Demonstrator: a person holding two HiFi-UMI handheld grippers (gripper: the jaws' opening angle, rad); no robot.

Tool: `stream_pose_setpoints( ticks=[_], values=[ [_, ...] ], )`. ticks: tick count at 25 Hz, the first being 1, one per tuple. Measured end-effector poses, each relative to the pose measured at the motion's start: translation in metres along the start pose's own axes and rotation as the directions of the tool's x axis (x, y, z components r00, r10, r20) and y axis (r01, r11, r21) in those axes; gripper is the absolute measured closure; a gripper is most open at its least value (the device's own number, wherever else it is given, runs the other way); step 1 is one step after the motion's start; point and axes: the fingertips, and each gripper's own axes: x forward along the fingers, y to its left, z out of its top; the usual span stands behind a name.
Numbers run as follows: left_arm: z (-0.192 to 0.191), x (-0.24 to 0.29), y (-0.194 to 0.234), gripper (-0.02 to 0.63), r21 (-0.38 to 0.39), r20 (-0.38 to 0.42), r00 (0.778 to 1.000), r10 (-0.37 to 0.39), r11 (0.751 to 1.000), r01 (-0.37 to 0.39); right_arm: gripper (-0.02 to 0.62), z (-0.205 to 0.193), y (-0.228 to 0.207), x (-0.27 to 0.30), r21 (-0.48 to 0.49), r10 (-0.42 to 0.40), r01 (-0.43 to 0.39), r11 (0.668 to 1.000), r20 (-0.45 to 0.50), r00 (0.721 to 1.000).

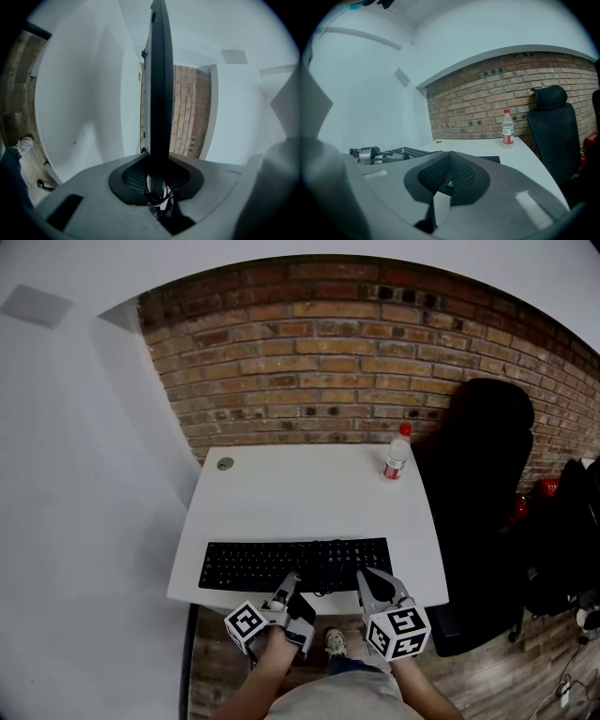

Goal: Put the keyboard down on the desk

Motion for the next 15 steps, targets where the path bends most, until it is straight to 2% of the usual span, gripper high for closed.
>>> stream_pose_setpoints(
  ticks=[4, 15],
  values=[
    [0.005, 0.031, 0.004, 0.540, 0.003, -0.005, 1.000, -0.012, 1.000, 0.012, 0.586, 0.001, -0.022, 0.023, 0.014, 0.007, -0.006, 1.000, -0.012, 1.000],
    [0.020, 0.093, 0.037, 0.540, 0.018, -0.013, 0.998, 0.064, 0.998, -0.064, 0.586, 0.003, -0.074, 0.073, 0.040, 0.009, -0.007, 0.999, -0.055, 0.998]
  ],
)
